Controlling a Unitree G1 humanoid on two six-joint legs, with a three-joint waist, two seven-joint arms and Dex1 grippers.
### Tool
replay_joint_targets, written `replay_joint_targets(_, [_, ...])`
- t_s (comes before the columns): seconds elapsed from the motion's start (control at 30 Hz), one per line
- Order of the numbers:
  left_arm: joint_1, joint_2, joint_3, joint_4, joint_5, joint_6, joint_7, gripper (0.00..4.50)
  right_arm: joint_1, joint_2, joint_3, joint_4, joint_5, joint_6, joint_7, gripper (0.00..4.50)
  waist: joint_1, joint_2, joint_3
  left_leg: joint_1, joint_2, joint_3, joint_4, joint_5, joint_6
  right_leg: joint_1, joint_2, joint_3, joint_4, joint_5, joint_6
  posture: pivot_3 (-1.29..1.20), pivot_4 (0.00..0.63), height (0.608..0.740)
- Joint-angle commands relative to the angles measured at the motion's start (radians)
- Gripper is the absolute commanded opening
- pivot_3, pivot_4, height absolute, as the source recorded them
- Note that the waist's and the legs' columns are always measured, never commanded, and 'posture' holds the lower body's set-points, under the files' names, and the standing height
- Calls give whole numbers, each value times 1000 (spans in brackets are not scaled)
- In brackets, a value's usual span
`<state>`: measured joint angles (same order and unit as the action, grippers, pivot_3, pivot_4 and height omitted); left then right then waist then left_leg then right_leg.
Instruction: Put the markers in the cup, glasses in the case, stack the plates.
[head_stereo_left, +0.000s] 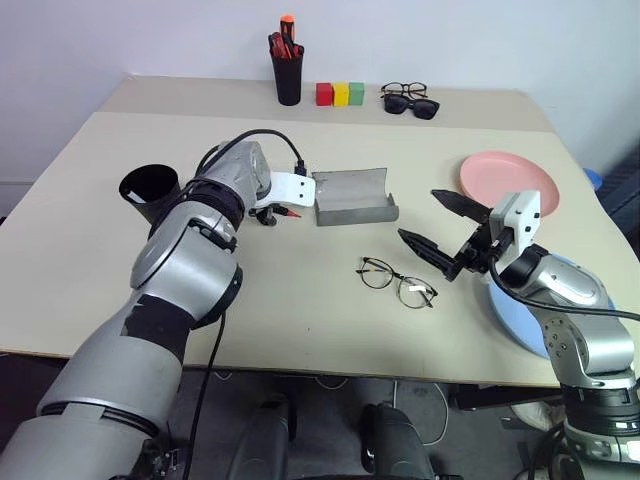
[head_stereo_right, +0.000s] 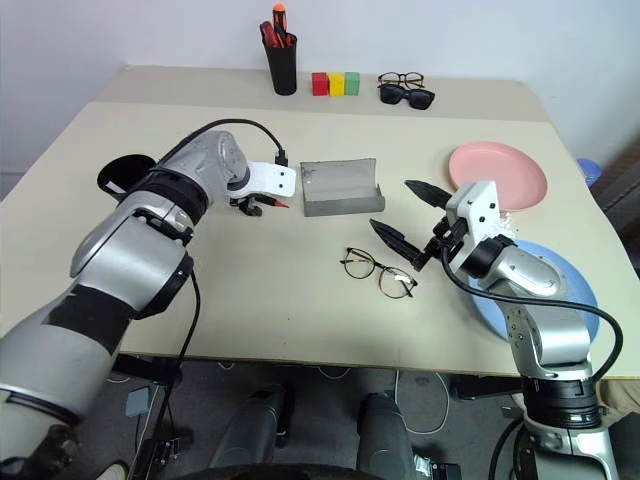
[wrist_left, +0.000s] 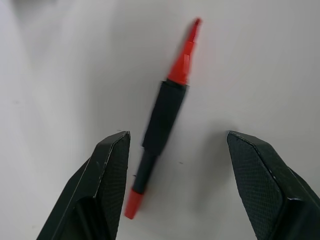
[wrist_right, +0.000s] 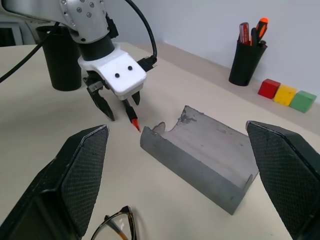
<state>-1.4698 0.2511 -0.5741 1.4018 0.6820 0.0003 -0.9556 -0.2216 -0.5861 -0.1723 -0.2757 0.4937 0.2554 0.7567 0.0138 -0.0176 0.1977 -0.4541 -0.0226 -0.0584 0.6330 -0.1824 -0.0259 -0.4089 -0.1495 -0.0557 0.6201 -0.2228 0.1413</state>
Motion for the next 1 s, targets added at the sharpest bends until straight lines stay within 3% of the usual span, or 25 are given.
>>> replay_joint_targets(0.03, [-27, -22, -3, -4, 16, 15, 26, 3115, 23, 1, -36, -53, 7, -17, -16, 4500, 0, 0, 0, 0, 0, 0, 0, 0, 0, 0, 0, 0, 0, 0, 0, 0, 150, 740])
replay_joint_targets(0.13, [-14, -34, 4, -1, 15, 24, -4, 2273, 43, -2, -45, -70, 12, -13, -30, 4500, 0, 0, 0, 0, 0, 0, 0, 0, 0, 0, 0, 0, 0, 0, 0, 0, 150, 740])
replay_joint_targets(0.23, [-2, -38, 7, 1, 14, 29, -35, 654, 67, -7, -55, -88, 18, -8, -39, 4500, -1, 0, 0, 0, 0, 0, 0, 0, 0, 0, 0, 0, 0, 0, 0, 0, 150, 740])
replay_joint_targets(0.3, [6, -33, 4, 2, 18, 31, -51, 53, 86, -11, -65, -102, 22, -2, -44, 4500, -1, 0, 0, 0, 0, 0, 0, 0, 0, 0, 0, 0, 0, 0, 0, 0, 150, 740])
replay_joint_targets(0.53, [-6, 0, 52, -10, -31, -9, -97, 53, 79, -8, -59, -116, 17, 16, -59, 4500, -4, 0, 0, 1, 0, 0, 0, 0, 0, 0, 0, 0, 0, 0, 0, 0, 150, 740])
replay_joint_targets(0.73, [-32, 34, 295, -82, -289, -53, -247, 53, 43, 4, -43, -95, 6, 4, -65, 4500, -1, 0, 0, 0, 0, 0, 0, 0, 0, 0, 0, 0, 0, 0, 0, 0, 150, 740])
replay_joint_targets(0.87, [27, 76, 513, -318, -518, 12, -207, 53, 18, 5, -37, -75, 12, -4, -48, 4500, -3, 0, 0, -1, 0, 0, 0, 0, 0, 0, 0, 0, -1, 0, 0, 0, 150, 740])
replay_joint_targets(0.93, [103, 90, 598, -571, -600, 79, -131, 53, 5, -1, -38, -58, 33, -6, -14, 4500, -9, 0, 0, 0, 0, 0, -1, 0, 0, 0, 0, 0, 0, 0, 0, 0, 150, 740])
replay_joint_targets(1.0, [178, 89, 691, -854, -654, 257, 16, 53, -12, -8, -41, -34, 63, -9, 40, 4500, -18, 0, 0, 2, 0, 0, -1, 0, 0, 1, 0, 1, 2, 0, 0, 0, 150, 740])
